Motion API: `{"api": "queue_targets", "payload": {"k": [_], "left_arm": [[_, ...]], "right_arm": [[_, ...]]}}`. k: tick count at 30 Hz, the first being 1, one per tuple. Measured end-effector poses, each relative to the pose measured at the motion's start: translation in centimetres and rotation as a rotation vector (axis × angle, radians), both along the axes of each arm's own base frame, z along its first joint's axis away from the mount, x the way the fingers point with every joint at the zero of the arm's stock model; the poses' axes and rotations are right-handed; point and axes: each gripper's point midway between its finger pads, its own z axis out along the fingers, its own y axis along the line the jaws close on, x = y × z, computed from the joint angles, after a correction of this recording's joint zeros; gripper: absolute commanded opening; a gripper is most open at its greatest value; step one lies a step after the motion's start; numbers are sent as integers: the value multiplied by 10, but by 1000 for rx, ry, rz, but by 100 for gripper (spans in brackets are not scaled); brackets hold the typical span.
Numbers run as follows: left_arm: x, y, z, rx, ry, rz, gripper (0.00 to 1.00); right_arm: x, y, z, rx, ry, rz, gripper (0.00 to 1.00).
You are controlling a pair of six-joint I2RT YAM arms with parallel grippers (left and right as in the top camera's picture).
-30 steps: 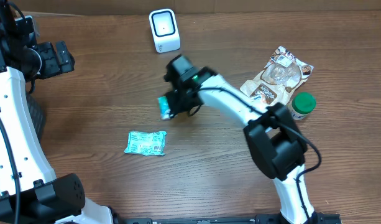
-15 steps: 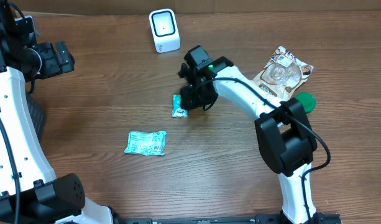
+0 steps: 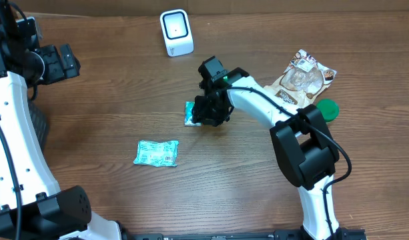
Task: Scan the item barcode
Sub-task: 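Lift the teal packet and carry it toward the scanner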
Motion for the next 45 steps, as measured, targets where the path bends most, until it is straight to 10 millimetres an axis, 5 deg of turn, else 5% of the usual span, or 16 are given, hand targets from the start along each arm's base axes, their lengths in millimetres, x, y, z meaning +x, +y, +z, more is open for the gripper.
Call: {"api": "queue_targets", "payload": {"k": [8, 18, 24, 30, 33, 45], "left_arm": [[0, 0, 0, 0, 0, 0, 100], [0, 0, 0, 0, 0, 0, 100], [0, 0, 0, 0, 0, 0, 100], [0, 0, 0, 0, 0, 0, 99], [0, 0, 0, 0, 0, 0, 99], [0, 0, 0, 0, 0, 0, 100]], "right_arm": [[5, 2, -5, 8, -26, -81, 4], [-3, 7, 4, 112, 19, -7, 4], [3, 8, 67, 454, 50, 74, 4], [17, -23, 167, 827, -8, 103, 4], [20, -39, 198, 983, -11, 122, 4], [21, -58, 224, 1132, 10, 132, 4]]}}
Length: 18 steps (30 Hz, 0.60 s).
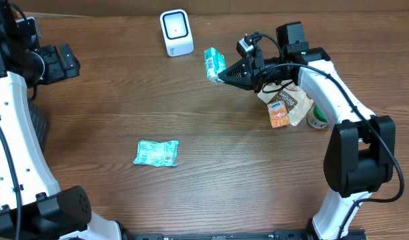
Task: Scan the item barcode
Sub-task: 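Lift the teal packet and carry it toward the scanner, then carry the teal packet right and set it down by the bottle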
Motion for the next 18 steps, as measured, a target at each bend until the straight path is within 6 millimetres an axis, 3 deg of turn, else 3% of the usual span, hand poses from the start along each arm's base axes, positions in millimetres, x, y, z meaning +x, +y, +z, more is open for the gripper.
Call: {"api": "queue_targets", "payload": {"k": [4, 8, 12, 14, 16, 18], "left_arm": [[0, 0, 0, 0, 0, 0, 100], [0, 0, 0, 0, 0, 0, 100], [0, 0, 0, 0, 0, 0, 100], [0, 0, 0, 0, 0, 0, 100], [0, 0, 0, 0, 0, 0, 100], [0, 0, 0, 0, 1, 0, 100]], "right_arm": [[4, 1, -8, -47, -19, -23, 4], [8, 4, -49, -281, 29, -96, 4], [0, 11, -96, -583, 59, -142, 4], [-4, 11, -110, -727, 64, -160, 4], [-3, 8, -110, -860, 37, -186, 4], [14, 5, -93, -962, -44, -249, 4]]}}
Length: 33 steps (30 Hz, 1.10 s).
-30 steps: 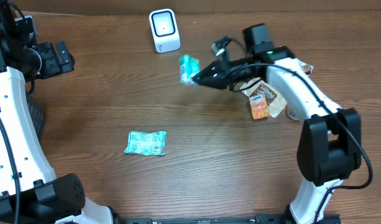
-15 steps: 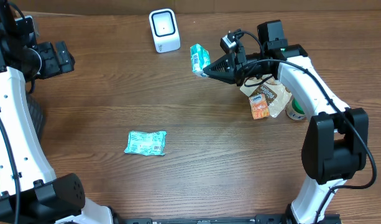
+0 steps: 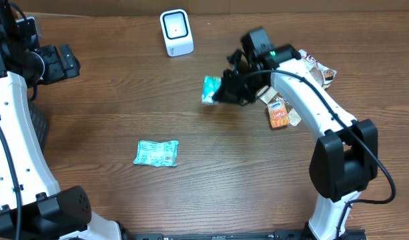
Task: Scan the item barcode
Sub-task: 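Carry the teal packet right and set it down by the bottle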
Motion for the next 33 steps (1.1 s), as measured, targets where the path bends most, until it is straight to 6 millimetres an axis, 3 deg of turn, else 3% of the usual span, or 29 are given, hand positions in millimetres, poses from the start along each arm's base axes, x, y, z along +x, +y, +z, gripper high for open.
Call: {"api": "queue_targets", "payload": {"k": [9, 12, 15, 19, 21, 27, 30, 33], "left_arm": [[0, 0, 0, 0, 0, 0, 100], [0, 0, 0, 0, 0, 0, 100], [0, 0, 0, 0, 0, 0, 100], [0, 0, 0, 0, 0, 0, 100], [0, 0, 0, 0, 0, 0, 100], [0, 0, 0, 0, -1, 0, 100], [0, 0, 0, 0, 0, 0, 100], [0, 0, 0, 0, -1, 0, 100]], "right_arm": [[116, 10, 138, -192, -710, -130, 4], [142, 22, 162, -284, -926, -153, 4], [163, 40, 170, -367, -1095, -140, 4], [185, 63, 156, -505, -1247, -64, 4], [196, 69, 137, -588, -1290, -3, 4], [227, 77, 57, -831, -1335, 222, 4], [233, 79, 14, -919, -1315, 340, 4], [235, 80, -14, -974, -1300, 434, 4]]}}
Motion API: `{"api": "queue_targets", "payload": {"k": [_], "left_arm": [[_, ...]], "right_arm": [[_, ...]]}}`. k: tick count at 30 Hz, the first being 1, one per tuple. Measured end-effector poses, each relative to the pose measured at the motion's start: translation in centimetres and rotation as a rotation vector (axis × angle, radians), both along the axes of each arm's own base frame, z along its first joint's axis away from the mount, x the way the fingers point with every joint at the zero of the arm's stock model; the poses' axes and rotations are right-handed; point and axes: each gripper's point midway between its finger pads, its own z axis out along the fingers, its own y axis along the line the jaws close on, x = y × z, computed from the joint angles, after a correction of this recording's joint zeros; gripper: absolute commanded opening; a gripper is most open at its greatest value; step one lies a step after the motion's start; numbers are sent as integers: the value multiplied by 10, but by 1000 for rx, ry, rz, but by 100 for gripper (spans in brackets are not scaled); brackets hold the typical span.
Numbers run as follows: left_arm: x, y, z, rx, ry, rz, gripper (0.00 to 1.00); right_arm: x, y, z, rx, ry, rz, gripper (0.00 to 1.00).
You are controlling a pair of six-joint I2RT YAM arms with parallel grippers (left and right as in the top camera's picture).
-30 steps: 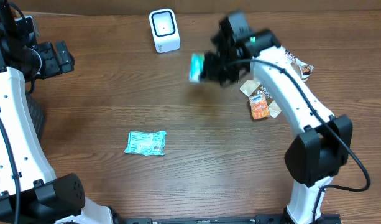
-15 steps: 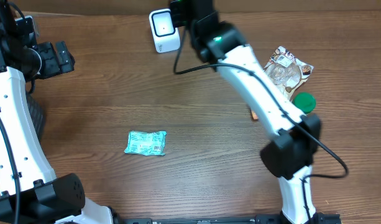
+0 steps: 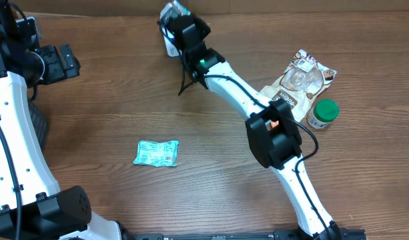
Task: Scan the item barcode
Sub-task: 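Carry the teal packet right and set it down by the bottle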
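The white barcode scanner (image 3: 169, 44) stands at the table's far edge, mostly covered by my right arm. My right gripper (image 3: 179, 27) reaches over the scanner. The wrist hides its fingers and whatever is in them, so no teal carton shows there. My left gripper (image 3: 63, 62) hangs at the far left, away from the table's objects, with its fingers apart and nothing between them.
A teal packet (image 3: 156, 153) lies flat on the table left of the middle. At the right lie a brown snack bag (image 3: 303, 79) and a green-lidded jar (image 3: 323, 112). The right arm (image 3: 237, 90) stretches diagonally across the table's middle.
My right gripper held a teal carton over the table's middle right, right of the scanner. Now it is at the scanner at the far edge, and the carton is out of sight.
My right gripper was first down on a teal carton at the table's middle. It then held the carton up, right of the scanner, then lower near the middle. Now the gripper is over the scanner. The left arm has stayed put throughout.
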Motion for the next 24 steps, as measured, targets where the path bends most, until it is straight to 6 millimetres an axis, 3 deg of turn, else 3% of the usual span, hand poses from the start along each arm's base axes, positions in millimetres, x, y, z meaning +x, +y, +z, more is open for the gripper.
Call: {"api": "queue_targets", "payload": {"k": [3, 14, 24], "left_arm": [[0, 0, 0, 0, 0, 0, 99], [0, 0, 0, 0, 0, 0, 100], [0, 0, 0, 0, 0, 0, 100]], "right_arm": [[0, 1, -11, -58, 7, 21, 4], [-1, 3, -11, -107, 5, 45, 4], [-17, 22, -12, 17, 51, 28, 4]]}}
